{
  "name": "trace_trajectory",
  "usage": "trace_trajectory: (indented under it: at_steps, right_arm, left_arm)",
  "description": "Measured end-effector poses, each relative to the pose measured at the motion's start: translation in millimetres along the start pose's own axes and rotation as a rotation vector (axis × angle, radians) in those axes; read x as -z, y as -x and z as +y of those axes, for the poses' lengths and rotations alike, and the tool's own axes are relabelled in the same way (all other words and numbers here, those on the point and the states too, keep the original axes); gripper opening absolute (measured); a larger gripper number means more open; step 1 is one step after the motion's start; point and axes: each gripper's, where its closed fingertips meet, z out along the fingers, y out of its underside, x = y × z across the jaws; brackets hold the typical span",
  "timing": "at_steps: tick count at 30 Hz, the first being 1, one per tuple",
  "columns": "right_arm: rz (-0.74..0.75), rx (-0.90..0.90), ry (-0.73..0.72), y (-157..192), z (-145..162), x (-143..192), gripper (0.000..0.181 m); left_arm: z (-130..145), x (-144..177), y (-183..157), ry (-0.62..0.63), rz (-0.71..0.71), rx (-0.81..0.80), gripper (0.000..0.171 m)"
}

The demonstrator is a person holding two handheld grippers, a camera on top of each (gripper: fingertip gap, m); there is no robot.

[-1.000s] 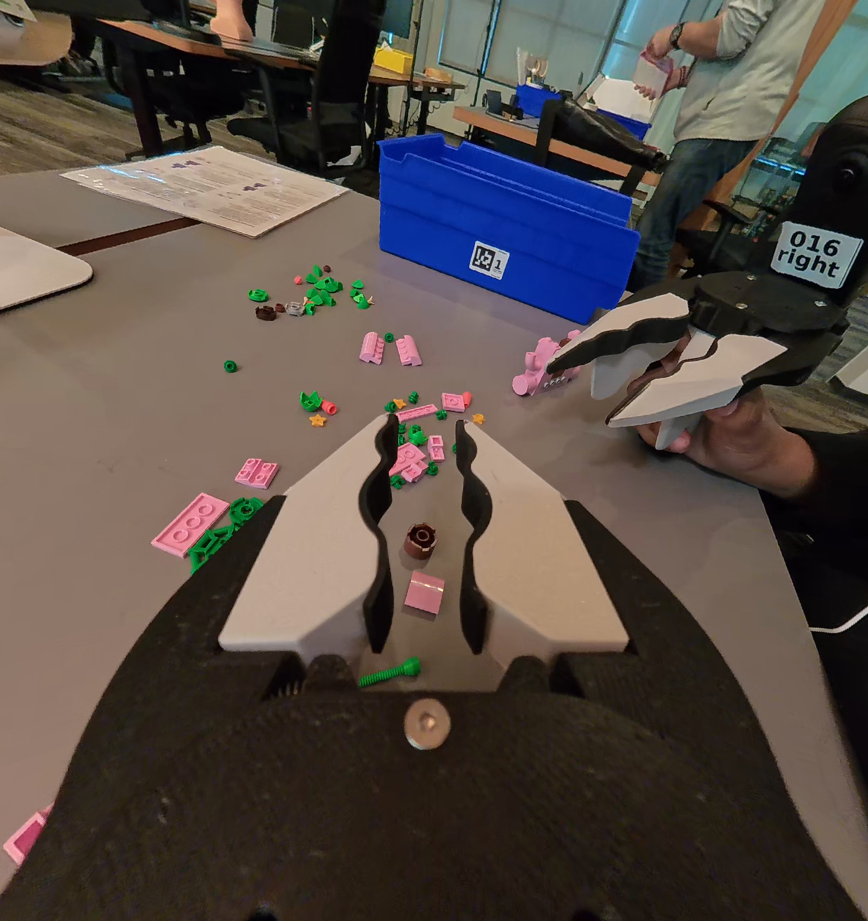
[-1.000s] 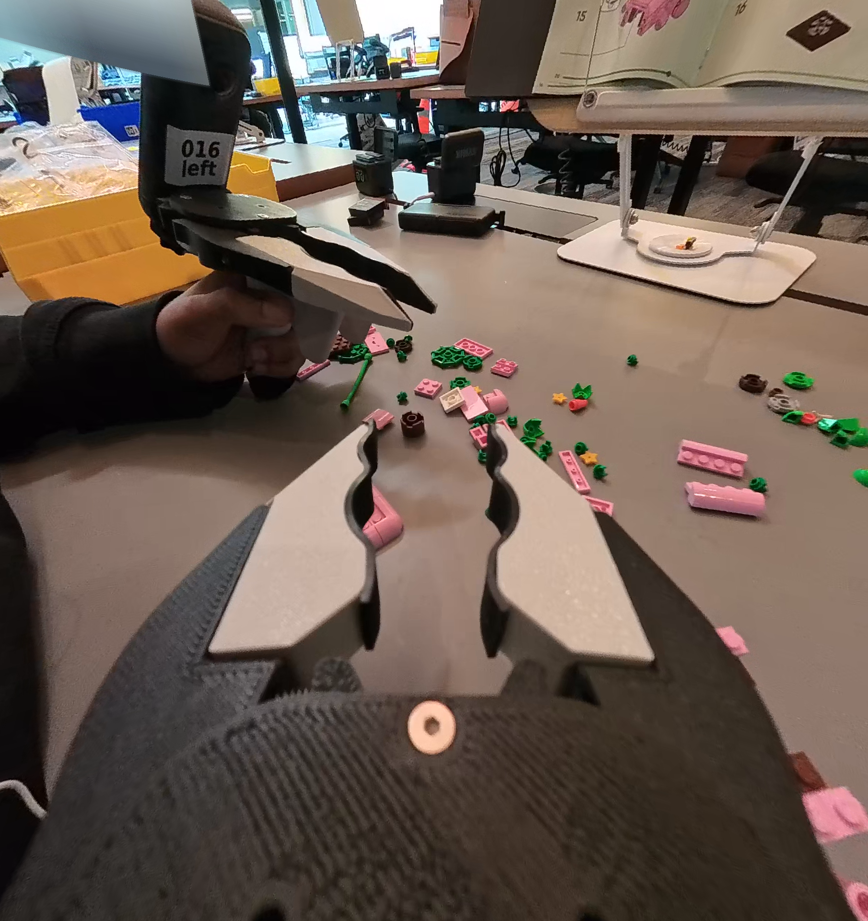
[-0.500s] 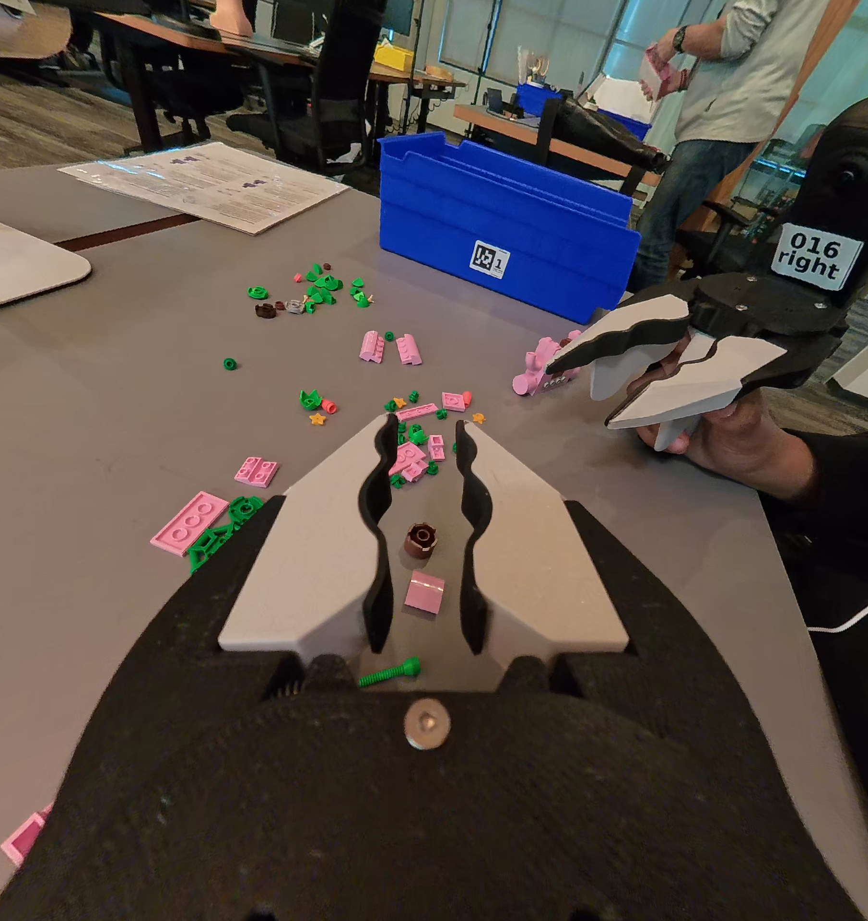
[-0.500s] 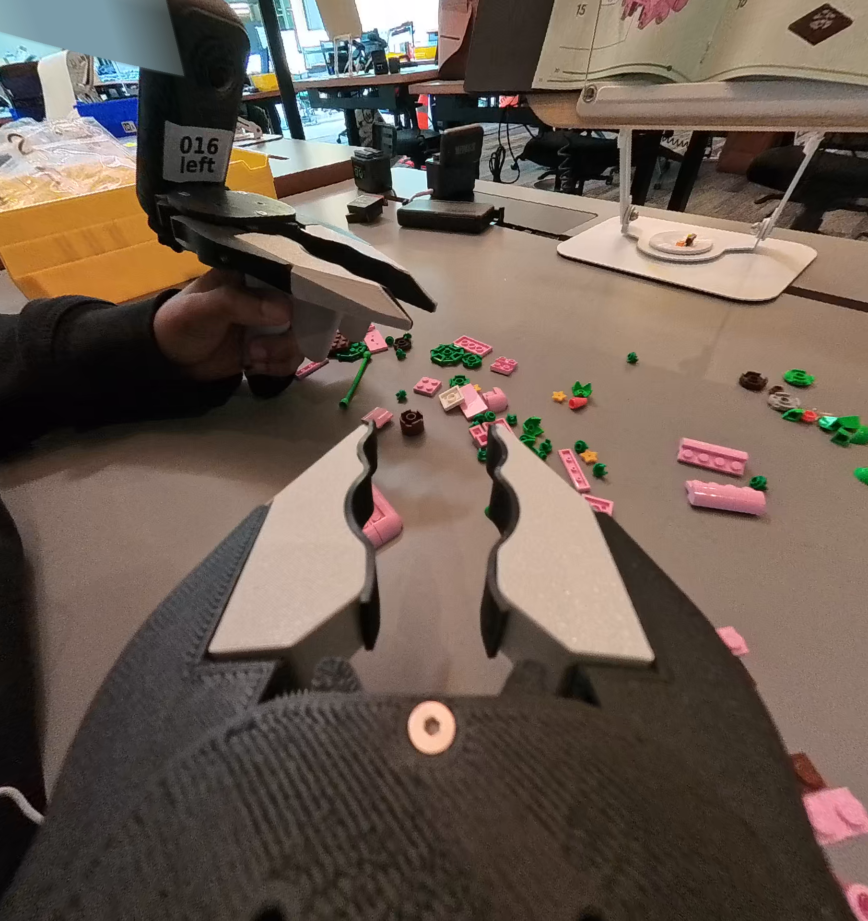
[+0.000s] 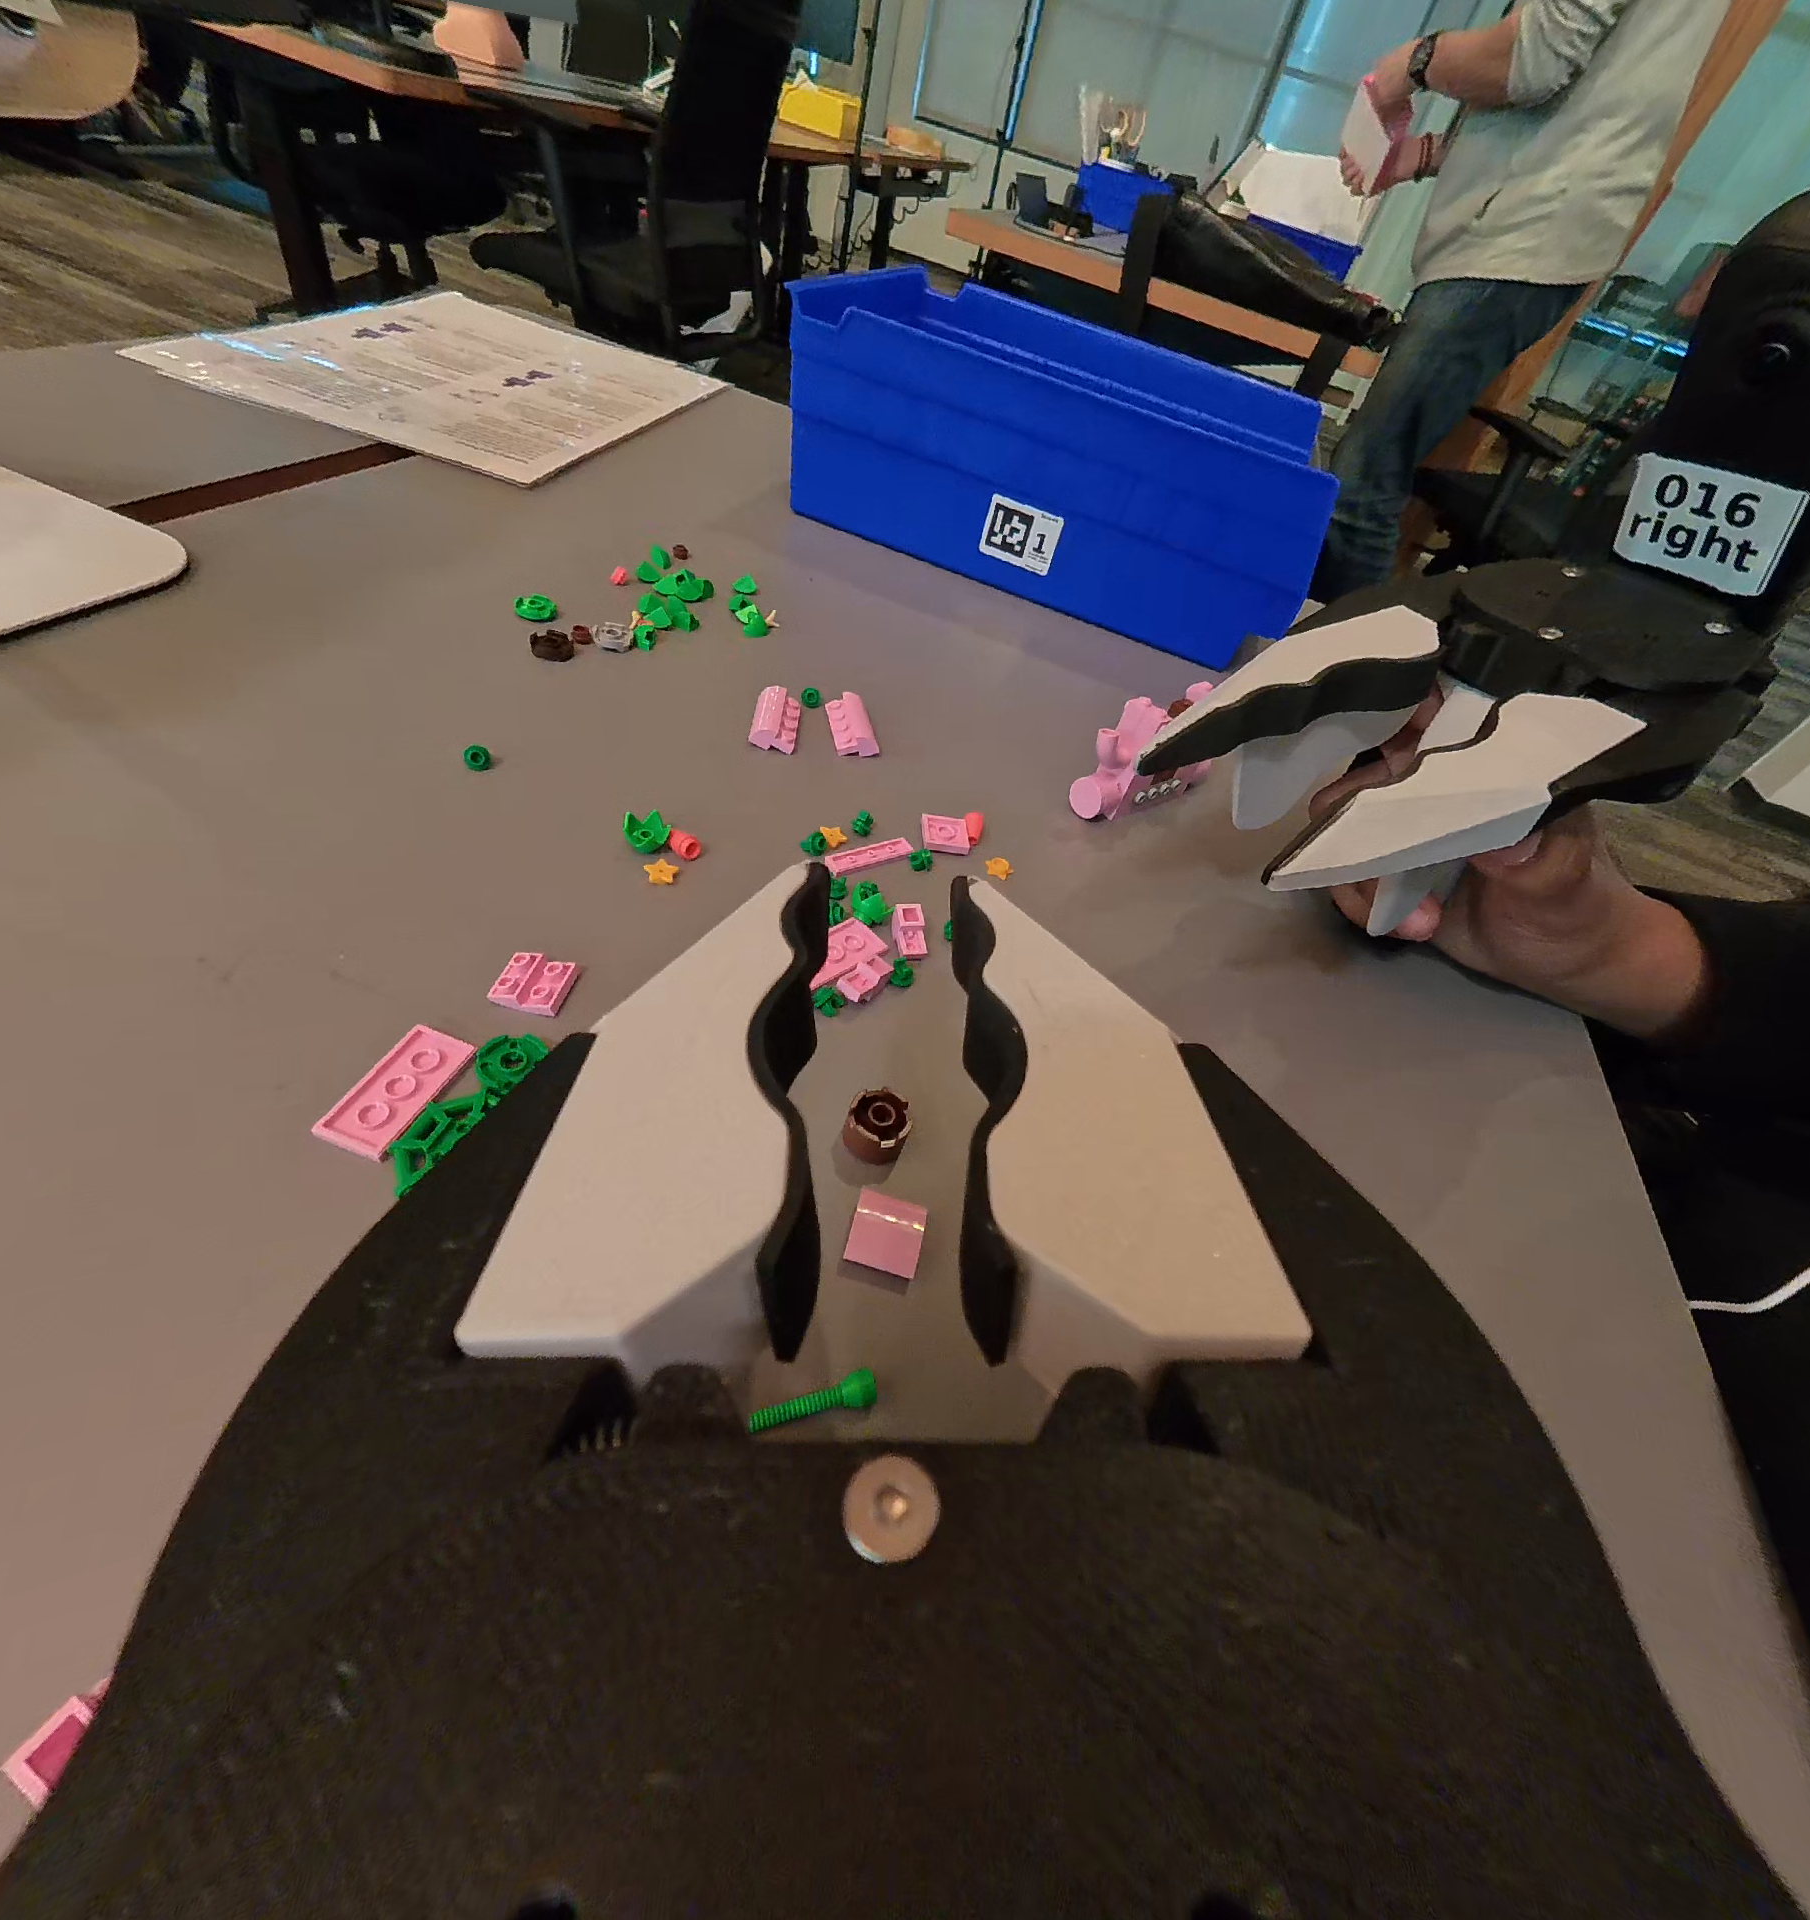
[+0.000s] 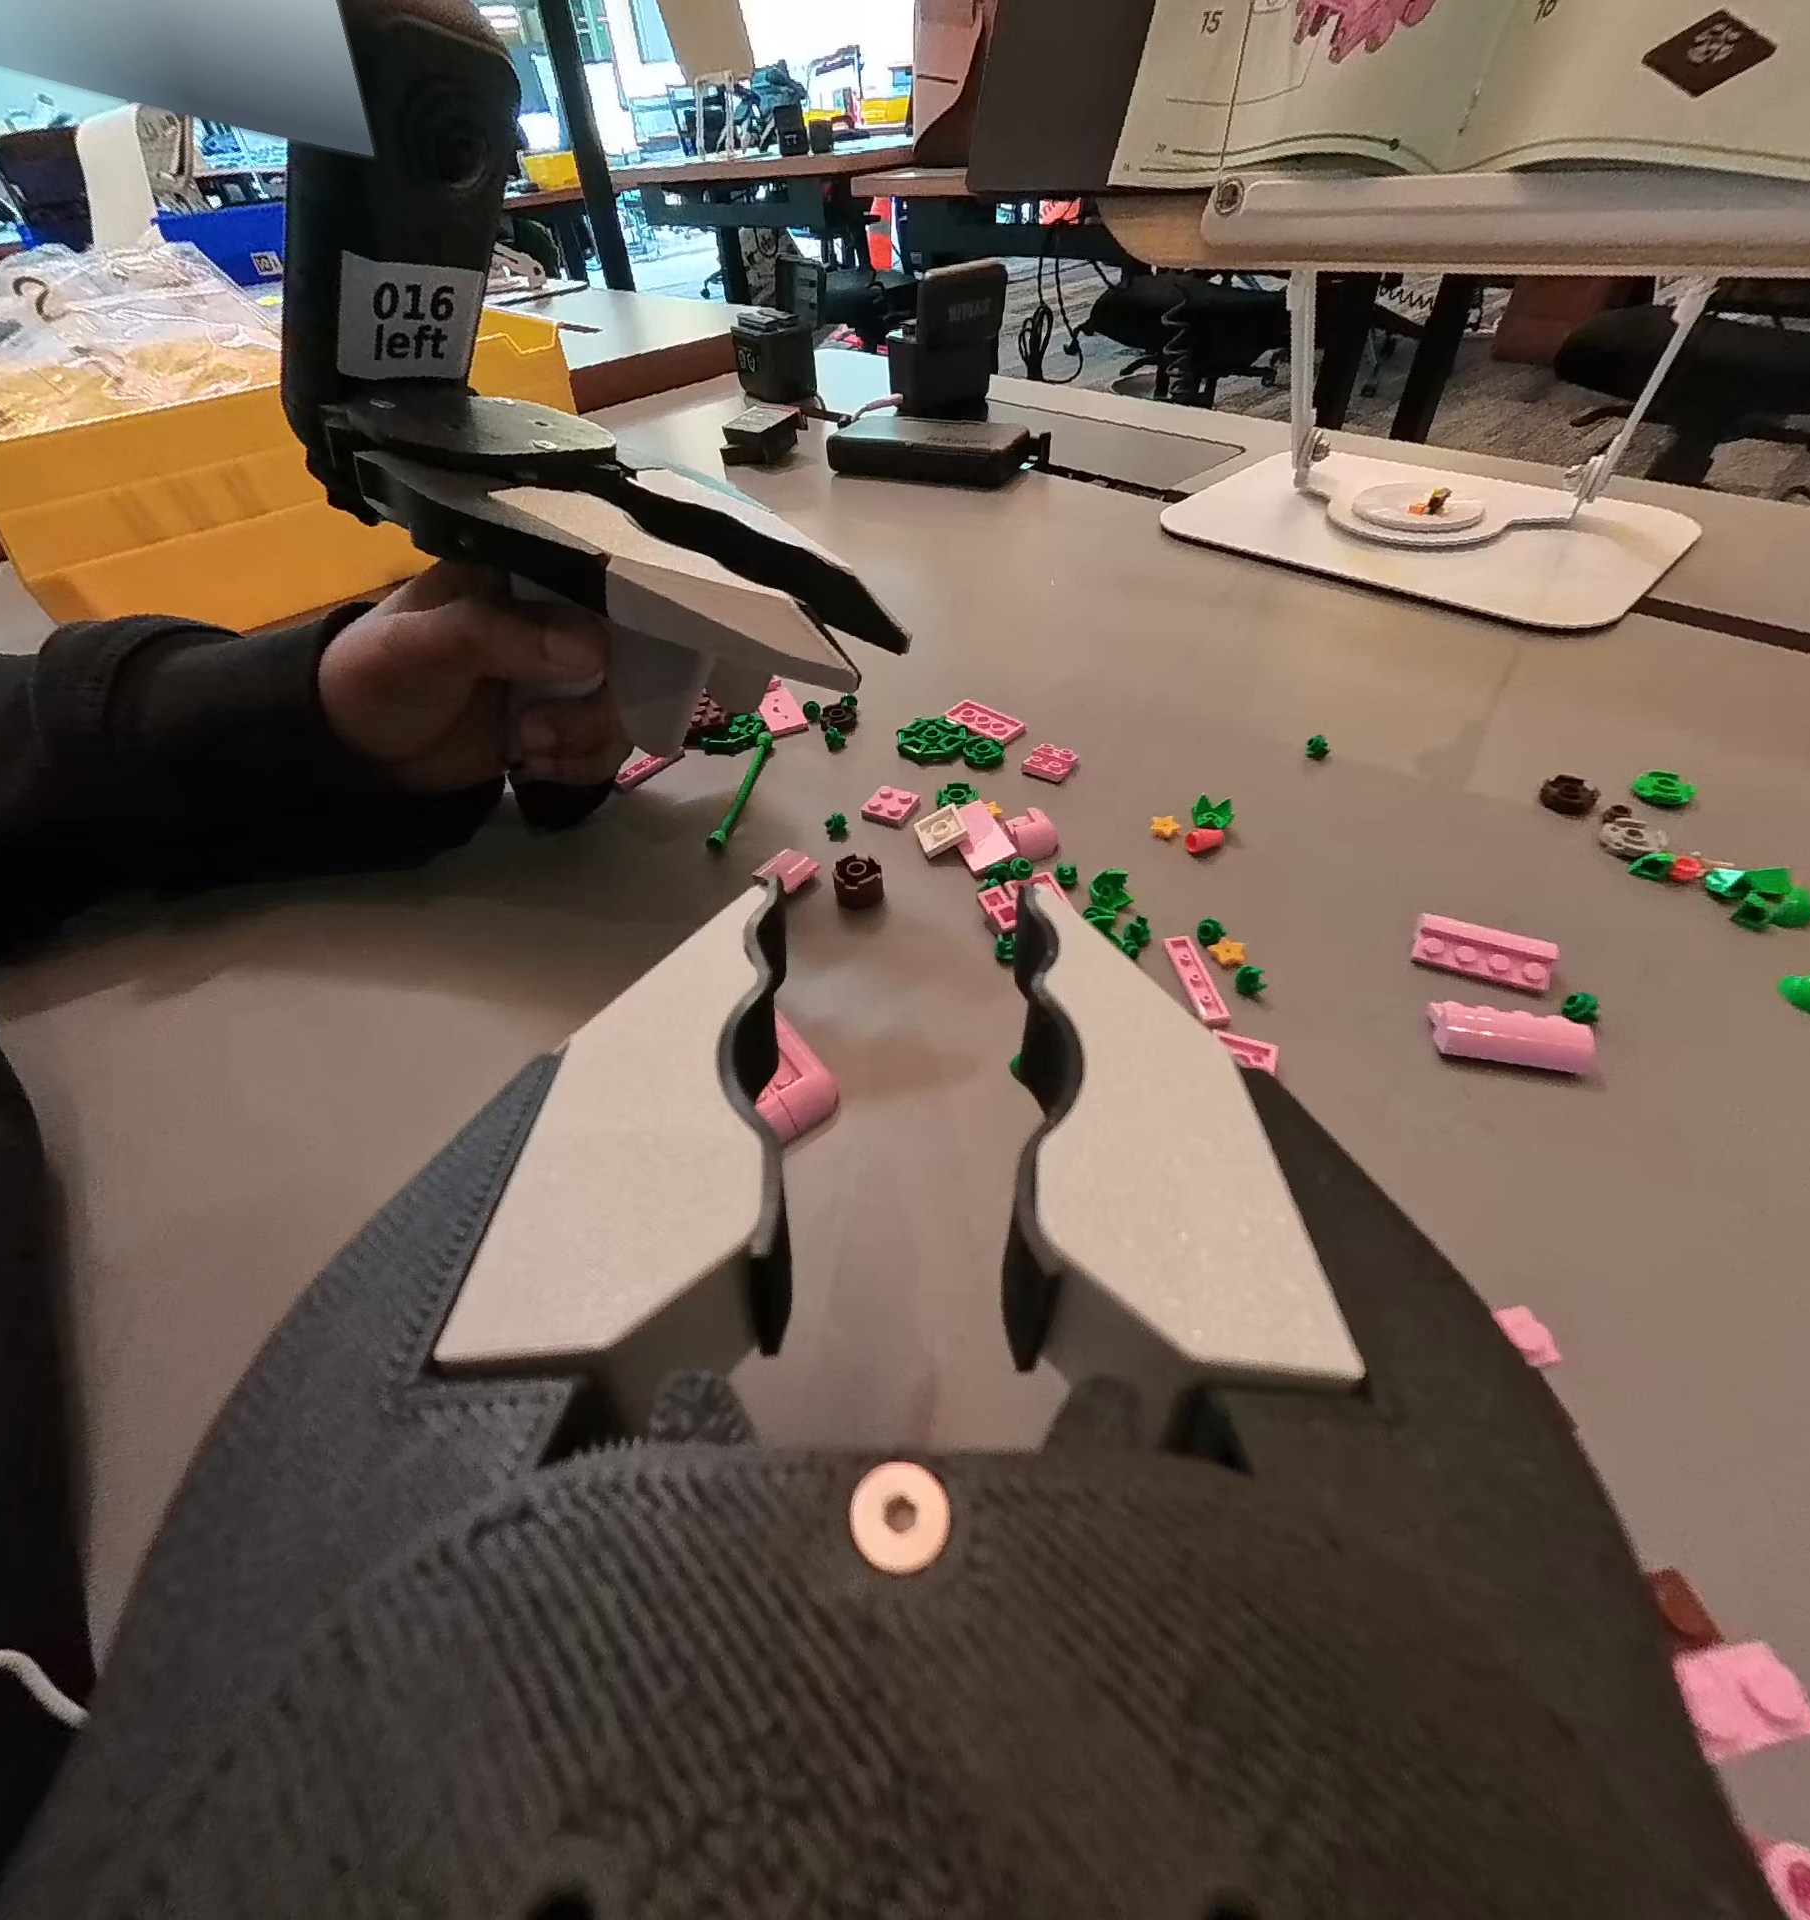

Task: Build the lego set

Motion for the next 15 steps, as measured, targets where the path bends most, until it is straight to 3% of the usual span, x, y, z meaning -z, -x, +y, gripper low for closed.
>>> trace_trajectory:
  at_steps: [4,8,15]
  right_arm:
    - [-0.01,0.021,-0.024,3.1,-3.3,2.1,0.042]
    - [0.092,0.094,-0.177,-6.0,-22.5,26.3,0.037]
    - [0.375,0.006,0.004,-74.7,-10.0,96.9,0.053]
  left_arm:
    - [0.1,-0.1,0.1,0.0,0.0,0.002,0.021]
    - [-0.1,0.2,0.9,-0.001,0.0,0.008,0.021]
    - [1.3,-1.0,-2.0,0.01,0.001,-0.012,0.021]
